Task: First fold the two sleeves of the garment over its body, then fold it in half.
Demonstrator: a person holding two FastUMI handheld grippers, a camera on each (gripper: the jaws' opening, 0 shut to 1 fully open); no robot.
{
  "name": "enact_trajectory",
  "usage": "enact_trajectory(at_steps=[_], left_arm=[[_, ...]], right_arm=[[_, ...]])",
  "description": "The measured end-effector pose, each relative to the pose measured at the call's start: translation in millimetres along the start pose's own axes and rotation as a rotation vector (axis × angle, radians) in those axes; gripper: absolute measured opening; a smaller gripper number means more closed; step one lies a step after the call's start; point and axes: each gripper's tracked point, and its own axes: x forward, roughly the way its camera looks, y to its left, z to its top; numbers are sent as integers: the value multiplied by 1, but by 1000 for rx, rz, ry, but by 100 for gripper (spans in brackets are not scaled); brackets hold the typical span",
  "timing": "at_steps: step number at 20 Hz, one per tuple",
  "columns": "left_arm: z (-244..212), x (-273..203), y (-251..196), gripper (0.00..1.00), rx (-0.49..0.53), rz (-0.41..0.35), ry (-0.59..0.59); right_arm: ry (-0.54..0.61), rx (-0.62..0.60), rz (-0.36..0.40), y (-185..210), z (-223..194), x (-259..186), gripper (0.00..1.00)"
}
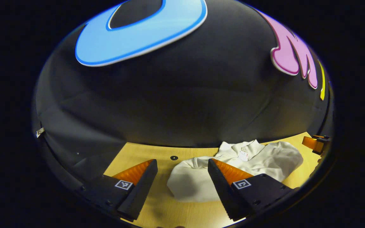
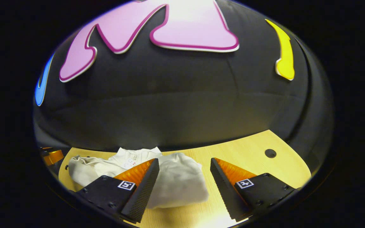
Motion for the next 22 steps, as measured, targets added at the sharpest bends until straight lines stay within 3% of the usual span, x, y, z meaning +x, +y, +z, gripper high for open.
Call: enact_trajectory(at_steps=[11,17,22], left_arm=[[43,-207,0,99,-35,-44,-179],[8,-299,19,98,-18,-25,-213],[-29,-356,18,98,-45,-39,-210]], right_arm=[[-109,-30,23,-7,44,-185,99],[-152,-38,39,-10,49,-281,99],[-158,-31,77,-13,33,-322,99]])
